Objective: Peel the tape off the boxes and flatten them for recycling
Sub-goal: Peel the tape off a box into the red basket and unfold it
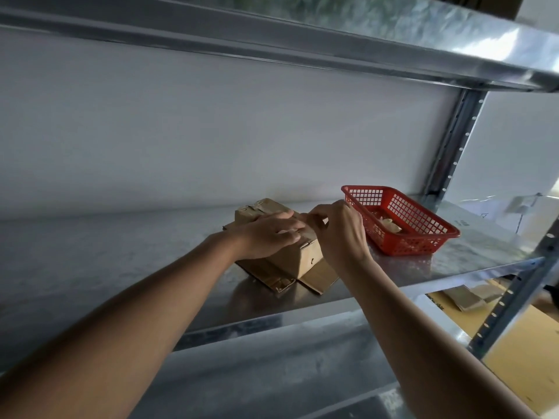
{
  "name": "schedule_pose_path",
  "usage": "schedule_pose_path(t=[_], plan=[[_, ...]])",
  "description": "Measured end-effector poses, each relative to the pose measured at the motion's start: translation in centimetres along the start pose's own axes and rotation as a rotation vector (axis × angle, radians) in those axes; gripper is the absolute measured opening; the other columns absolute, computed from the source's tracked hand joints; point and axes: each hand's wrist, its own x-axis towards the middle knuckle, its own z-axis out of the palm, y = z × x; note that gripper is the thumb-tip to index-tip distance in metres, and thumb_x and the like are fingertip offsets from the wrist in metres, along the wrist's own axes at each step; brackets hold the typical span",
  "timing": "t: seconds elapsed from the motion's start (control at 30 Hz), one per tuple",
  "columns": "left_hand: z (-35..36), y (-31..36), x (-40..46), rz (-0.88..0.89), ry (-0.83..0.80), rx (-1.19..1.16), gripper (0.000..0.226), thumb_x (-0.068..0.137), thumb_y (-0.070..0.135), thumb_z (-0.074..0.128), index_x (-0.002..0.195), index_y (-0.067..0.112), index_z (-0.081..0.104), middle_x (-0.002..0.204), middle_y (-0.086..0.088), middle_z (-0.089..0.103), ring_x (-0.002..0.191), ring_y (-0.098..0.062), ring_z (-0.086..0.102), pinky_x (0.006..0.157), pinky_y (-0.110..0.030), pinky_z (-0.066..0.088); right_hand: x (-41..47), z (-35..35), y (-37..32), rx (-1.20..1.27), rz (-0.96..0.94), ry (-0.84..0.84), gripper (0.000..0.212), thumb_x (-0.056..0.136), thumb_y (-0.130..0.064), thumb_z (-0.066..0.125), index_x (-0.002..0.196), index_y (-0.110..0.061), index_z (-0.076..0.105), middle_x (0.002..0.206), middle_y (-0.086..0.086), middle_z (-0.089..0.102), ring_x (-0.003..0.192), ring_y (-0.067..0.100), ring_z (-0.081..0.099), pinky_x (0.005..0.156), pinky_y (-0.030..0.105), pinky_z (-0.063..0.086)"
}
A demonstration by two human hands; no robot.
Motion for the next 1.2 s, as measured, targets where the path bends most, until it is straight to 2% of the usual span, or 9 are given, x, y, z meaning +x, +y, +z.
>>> schedule_pose_path(t=[0.13, 0.23, 0.37, 0.5, 0.6, 0.67, 0.93, 1.03, 1.2], plan=[[0.2, 1.7, 1.3, -0.003, -0.030, 0.027, 0.044, 0.106, 0.049, 0.036, 0.150, 0.054, 0.039, 0.173, 0.009, 0.010, 0.158, -0.025, 0.013, 0.120, -0.053, 0.021, 0.7, -1.2, 1.6, 0.066, 0.006, 0.092, 0.022, 0.088, -0.018, 0.081, 0.110, -0.017, 0.081, 0.104, 0.006, 0.075, 0.092, 0.016, 0.069, 0.078, 0.004, 0.038], [0.3, 3.7, 2.5, -0.031, -0.039, 0.012, 0.056, 0.097, 0.053, 0.036, 0.153, 0.051, 0.038, 0.171, 0.010, 0.017, 0.155, -0.022, 0.024, 0.119, -0.048, 0.027, 1.2, -2.4, 3.2, 0.132, 0.011, 0.103, 0.023, 0.087, -0.004, 0.078, 0.108, -0.014, 0.081, 0.098, 0.004, 0.079, 0.083, 0.010, 0.074, 0.081, 0.024, 0.058], [0.6, 6.3, 4.9, -0.045, -0.009, 0.019, 0.049, 0.106, 0.036, 0.042, 0.155, 0.037, 0.042, 0.163, 0.006, 0.036, 0.143, -0.016, 0.039, 0.101, -0.035, 0.034, 2.4, -4.2, 6.8, 0.135, 0.051, 0.103, 0.024, 0.088, 0.005, 0.072, 0.105, -0.010, 0.080, 0.102, 0.007, 0.079, 0.088, 0.017, 0.075, 0.080, 0.040, 0.063], [1.2, 8.6, 7.5, -0.078, 0.053, 0.026, 0.051, 0.103, 0.030, 0.049, 0.154, 0.030, 0.046, 0.153, 0.001, 0.046, 0.130, -0.015, 0.047, 0.093, -0.028, 0.034, 3.9, -6.0, 10.5, -0.005, 0.065, 0.090, 0.023, 0.089, 0.000, 0.069, 0.100, -0.015, 0.081, 0.095, 0.005, 0.079, 0.085, 0.022, 0.073, 0.072, 0.031, 0.056], [2.0, 9.8, 9.1, -0.118, 0.101, 0.077, 0.048, 0.102, 0.036, 0.051, 0.150, 0.031, 0.050, 0.142, 0.000, 0.046, 0.129, -0.021, 0.048, 0.102, -0.037, 0.042, 4.5, -6.9, 12.7, -0.055, 0.057, 0.092, 0.022, 0.092, -0.001, 0.064, 0.102, -0.013, 0.079, 0.091, 0.008, 0.077, 0.071, 0.020, 0.064, 0.059, 0.028, 0.048], [2.5, 10.3, 10.0, -0.149, 0.141, 0.075, 0.048, 0.102, 0.041, 0.054, 0.149, 0.031, 0.052, 0.136, 0.002, 0.046, 0.126, -0.021, 0.050, 0.104, -0.039, 0.044, 4.6, -7.3, 14.1, -0.077, 0.052, 0.035, 0.017, 0.095, -0.004, 0.064, 0.101, -0.013, 0.078, 0.090, 0.007, 0.077, 0.067, 0.016, 0.064, 0.055, 0.028, 0.053], [4.4, 11.0, 12.0, -0.223, 0.255, 0.100, 0.042, 0.100, 0.043, 0.057, 0.140, 0.031, 0.060, 0.131, 0.004, 0.046, 0.124, -0.020, 0.047, 0.105, -0.040, 0.045, 4.8, -7.7, 18.0, 0.023, 0.015, -0.184, 0.025, 0.088, -0.024, 0.081, 0.112, -0.016, 0.079, 0.108, 0.001, 0.078, 0.088, 0.012, 0.072, 0.077, 0.022, 0.055], [4.8, 11.0, 12.1, -0.252, 0.274, 0.116, 0.040, 0.101, 0.043, 0.056, 0.138, 0.031, 0.062, 0.132, 0.004, 0.045, 0.126, -0.020, 0.046, 0.107, -0.040, 0.044, 5.2, -7.9, 18.8, 0.064, -0.032, -0.231, 0.020, 0.091, -0.023, 0.078, 0.111, -0.020, 0.080, 0.108, -0.002, 0.078, 0.078, 0.003, 0.065, 0.065, 0.008, 0.044], [5.1, 11.2, 11.9, -0.273, 0.290, 0.089, 0.038, 0.101, 0.043, 0.055, 0.137, 0.033, 0.063, 0.126, 0.009, 0.042, 0.127, -0.018, 0.042, 0.111, -0.046, 0.041, 5.4, -7.7, 19.4, 0.128, -0.076, -0.258, 0.018, 0.099, -0.019, 0.068, 0.114, -0.018, 0.078, 0.106, -0.003, 0.077, 0.067, -0.005, 0.059, 0.055, 0.005, 0.034]])
